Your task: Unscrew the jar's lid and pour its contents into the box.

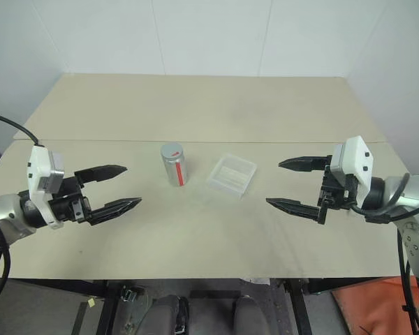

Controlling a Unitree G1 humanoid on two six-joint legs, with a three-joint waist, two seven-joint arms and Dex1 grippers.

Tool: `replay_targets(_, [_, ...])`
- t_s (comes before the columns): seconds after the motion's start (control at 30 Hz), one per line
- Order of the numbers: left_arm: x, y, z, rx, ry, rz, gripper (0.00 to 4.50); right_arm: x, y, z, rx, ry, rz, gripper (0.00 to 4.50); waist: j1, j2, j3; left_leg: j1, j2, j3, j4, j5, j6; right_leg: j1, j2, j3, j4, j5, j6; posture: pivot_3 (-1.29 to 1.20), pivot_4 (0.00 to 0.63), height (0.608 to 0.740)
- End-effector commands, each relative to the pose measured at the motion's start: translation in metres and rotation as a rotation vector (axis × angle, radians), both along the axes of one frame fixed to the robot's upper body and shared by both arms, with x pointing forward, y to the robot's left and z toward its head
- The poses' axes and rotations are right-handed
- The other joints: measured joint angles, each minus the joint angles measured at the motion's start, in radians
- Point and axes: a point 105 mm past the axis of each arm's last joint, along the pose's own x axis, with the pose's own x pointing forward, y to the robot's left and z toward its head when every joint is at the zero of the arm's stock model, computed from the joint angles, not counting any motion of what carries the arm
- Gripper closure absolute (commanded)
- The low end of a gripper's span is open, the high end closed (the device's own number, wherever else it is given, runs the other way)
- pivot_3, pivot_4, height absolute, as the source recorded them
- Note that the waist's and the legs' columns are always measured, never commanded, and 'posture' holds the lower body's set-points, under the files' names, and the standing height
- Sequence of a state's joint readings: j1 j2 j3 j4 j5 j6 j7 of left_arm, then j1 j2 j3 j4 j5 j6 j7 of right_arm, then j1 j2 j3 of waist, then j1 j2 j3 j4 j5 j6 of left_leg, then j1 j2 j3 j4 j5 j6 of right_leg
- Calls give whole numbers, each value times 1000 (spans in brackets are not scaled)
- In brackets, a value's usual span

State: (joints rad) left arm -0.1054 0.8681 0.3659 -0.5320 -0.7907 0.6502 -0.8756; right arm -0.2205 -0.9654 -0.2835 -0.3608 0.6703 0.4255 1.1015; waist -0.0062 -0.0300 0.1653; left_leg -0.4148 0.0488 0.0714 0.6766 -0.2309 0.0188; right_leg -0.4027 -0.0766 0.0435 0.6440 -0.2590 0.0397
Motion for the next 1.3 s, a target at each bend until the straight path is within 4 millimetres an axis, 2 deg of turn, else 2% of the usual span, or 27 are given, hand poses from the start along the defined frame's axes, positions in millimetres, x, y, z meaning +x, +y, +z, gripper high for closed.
replay_targets(0.03, [-1, -2, 6, 3, -38, -16, 34, -1, 0, 11, 0, -51, -7, 0, 0, 0, 0, 0, 0, 0, 0, 0, 0, 0, 0, 0, 0, 0, 0, 0, 150, 740])
replay_targets(0.3, [6, 0, 2, 12, -42, 7, 34, 1, -1, 13, -2, -64, -10, 0, 0, 0, 0, 0, 0, 0, 0, 0, 0, 0, 0, 0, 0, 0, 0, 0, 150, 740])
replay_targets(0.73, [39, -5, -22, -33, -64, 139, 34, -1, 2, 10, -17, -64, 6, 0, 4, 0, 0, 0, 0, 0, 0, 0, 0, 0, 0, 0, 0, 0, 0, 0, 150, 740])
replay_targets(0.87, [49, -16, -32, -45, -60, 197, 34, -2, 3, 8, -19, -58, 9, 0, 4, 0, 0, 0, 0, 0, 0, 0, 0, 0, 0, 0, 0, 0, 0, 0, 150, 740])
replay_targets(1.0, [62, -35, -49, -128, -49, 341, 34, -1, 2, 8, -22, -55, 8, 0, 8, 0, 0, -1, -1, -3, 1, 0, 0, 1, 0, 0, 0, 0, 0, 0, 150, 740])
replay_targets(1.1, [72, -45, -62, -118, -64, 458, 34, -1, 1, 8, -26, -53, 5, 0, 15, 0, 0, -1, -1, -5, 1, 0, 0, 1, 0, 0, 0, 1, 1, 0, 150, 740])
replay_targets(1.3, [81, -57, -64, -156, -114, 614, 34, 0, -1, 9, -30, -54, 1, 0, 16, 0, 0, -1, -1, -6, 1, 0, 0, 1, 0, 0, 0, 1, 1, 0, 150, 740])
